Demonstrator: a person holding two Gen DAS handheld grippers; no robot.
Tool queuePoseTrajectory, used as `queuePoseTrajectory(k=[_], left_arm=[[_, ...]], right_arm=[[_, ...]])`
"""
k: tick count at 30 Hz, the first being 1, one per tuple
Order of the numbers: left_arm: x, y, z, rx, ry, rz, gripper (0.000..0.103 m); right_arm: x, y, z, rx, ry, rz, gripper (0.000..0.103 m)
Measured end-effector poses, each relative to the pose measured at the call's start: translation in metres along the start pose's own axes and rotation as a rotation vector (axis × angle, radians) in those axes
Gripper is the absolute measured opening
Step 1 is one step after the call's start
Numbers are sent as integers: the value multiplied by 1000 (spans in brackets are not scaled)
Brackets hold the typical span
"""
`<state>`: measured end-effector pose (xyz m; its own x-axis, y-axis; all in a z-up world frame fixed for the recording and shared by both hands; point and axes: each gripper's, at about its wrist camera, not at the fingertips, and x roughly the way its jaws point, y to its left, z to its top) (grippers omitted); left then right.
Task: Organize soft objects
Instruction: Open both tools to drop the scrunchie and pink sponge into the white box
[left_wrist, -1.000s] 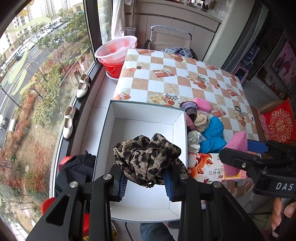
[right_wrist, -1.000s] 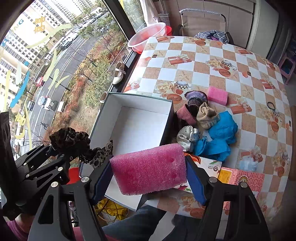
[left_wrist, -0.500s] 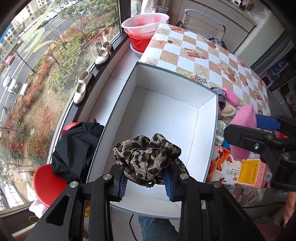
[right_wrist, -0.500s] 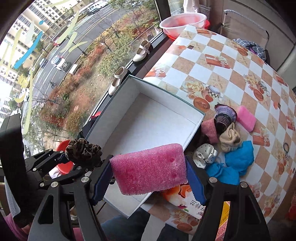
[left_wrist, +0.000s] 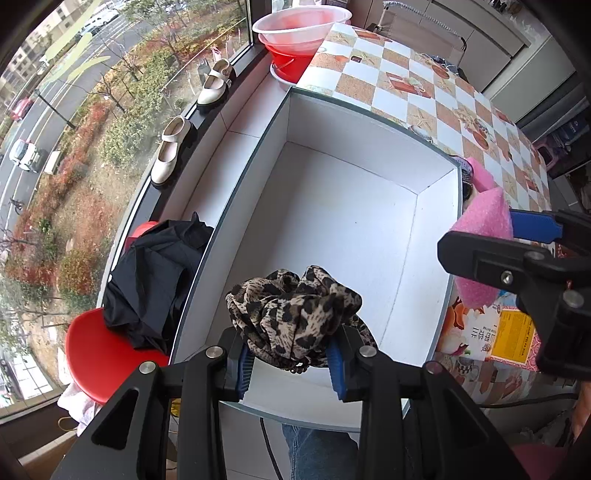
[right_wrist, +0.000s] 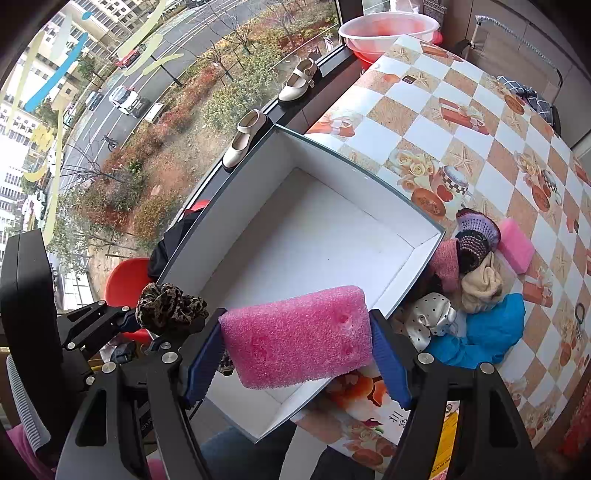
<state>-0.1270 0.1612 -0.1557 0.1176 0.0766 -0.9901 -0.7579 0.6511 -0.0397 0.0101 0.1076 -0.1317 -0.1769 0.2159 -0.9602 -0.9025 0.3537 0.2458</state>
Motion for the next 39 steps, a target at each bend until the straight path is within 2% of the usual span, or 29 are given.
queuePoseTrajectory(k=[16,32,36,38,39], left_arm=[[16,4,-2,-1,41,-17,37],[16,1,-5,10,42,-21,37],[16,3,-7,4,41,-26,41],[16,2,-8,4,39,-29,50],[15,2,-8,4,35,-20,58]], right_arm=[[17,6,4,-17,44,-28,75],[21,5,2,-12,50,-29,75],[22,7,1,-17,52,-27,75],[23,8,0,-20,52,-25,75],[23,9,0,-21,50,-24,75]])
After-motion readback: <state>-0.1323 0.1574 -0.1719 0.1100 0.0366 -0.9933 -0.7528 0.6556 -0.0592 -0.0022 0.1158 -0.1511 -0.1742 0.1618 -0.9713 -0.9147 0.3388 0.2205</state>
